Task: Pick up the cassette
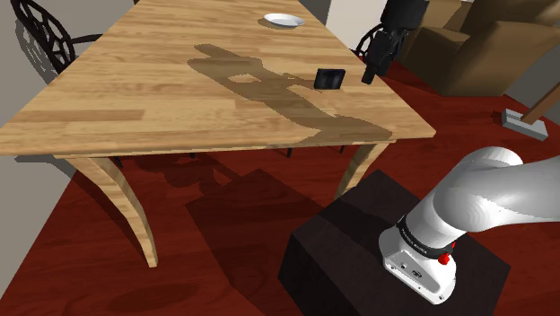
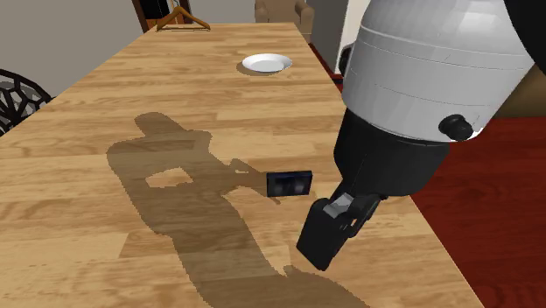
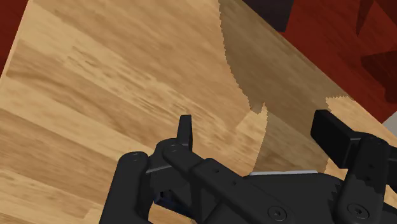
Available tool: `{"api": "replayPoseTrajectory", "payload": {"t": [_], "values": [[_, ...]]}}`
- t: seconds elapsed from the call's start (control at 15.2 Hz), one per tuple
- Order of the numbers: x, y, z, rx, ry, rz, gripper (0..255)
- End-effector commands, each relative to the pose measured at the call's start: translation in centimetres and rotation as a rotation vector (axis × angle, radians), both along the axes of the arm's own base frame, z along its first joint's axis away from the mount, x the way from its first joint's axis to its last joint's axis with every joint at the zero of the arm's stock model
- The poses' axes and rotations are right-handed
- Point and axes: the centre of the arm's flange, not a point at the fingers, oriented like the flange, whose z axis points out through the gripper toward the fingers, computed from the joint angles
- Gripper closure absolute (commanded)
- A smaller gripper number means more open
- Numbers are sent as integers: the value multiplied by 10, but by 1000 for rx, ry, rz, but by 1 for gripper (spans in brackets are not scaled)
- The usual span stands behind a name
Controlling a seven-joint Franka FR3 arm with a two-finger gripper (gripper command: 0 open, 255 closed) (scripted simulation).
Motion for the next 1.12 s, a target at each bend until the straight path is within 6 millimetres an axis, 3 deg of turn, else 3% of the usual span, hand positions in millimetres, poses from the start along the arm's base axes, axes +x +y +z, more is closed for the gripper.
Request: {"api": "replayPoseTrajectory", "payload": {"t": [0.0,0.4,0.86,1.06], "values": [[0,0,0,0,0,0,0],[68,-1,-7,-47,-85,251,0],[144,19,-9,-101,-183,543,0],[144,19,-25,-101,-183,543,0]]}}
